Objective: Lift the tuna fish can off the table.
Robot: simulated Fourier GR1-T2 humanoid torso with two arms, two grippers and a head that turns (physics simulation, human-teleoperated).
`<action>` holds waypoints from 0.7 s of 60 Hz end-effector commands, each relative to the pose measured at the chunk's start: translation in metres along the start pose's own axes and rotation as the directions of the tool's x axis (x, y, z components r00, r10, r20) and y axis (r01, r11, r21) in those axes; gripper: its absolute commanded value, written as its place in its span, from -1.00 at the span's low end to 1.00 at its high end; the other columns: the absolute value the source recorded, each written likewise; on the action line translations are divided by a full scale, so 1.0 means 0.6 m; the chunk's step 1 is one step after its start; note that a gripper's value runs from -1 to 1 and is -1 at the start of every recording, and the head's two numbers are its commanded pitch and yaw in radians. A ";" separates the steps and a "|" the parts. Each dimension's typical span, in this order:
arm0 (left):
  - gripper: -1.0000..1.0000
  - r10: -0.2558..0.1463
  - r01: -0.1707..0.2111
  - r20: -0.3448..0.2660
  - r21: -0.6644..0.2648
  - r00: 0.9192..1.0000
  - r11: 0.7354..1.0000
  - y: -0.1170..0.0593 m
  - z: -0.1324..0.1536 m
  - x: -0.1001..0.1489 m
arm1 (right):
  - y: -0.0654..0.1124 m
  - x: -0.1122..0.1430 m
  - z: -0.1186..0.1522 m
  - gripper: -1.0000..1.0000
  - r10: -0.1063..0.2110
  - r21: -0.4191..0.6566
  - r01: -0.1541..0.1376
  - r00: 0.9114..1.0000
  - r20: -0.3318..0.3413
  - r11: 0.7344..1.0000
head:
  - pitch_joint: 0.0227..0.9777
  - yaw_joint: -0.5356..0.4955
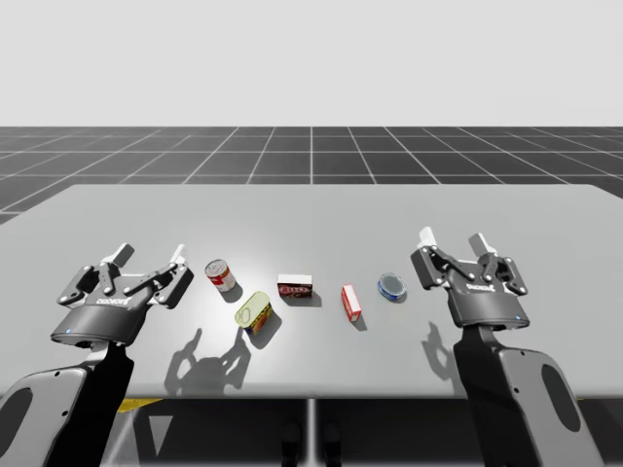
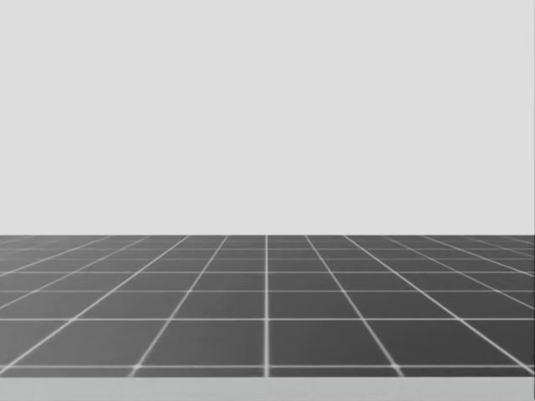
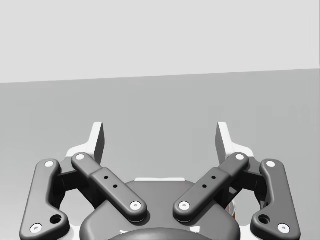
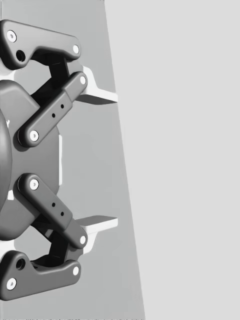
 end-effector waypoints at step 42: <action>-1.00 -0.004 0.004 0.001 -0.005 1.000 1.000 0.002 0.000 0.000 | -0.007 0.001 -0.003 -1.00 -0.017 0.037 0.018 0.999 -0.027 0.999 | 0.25 -0.18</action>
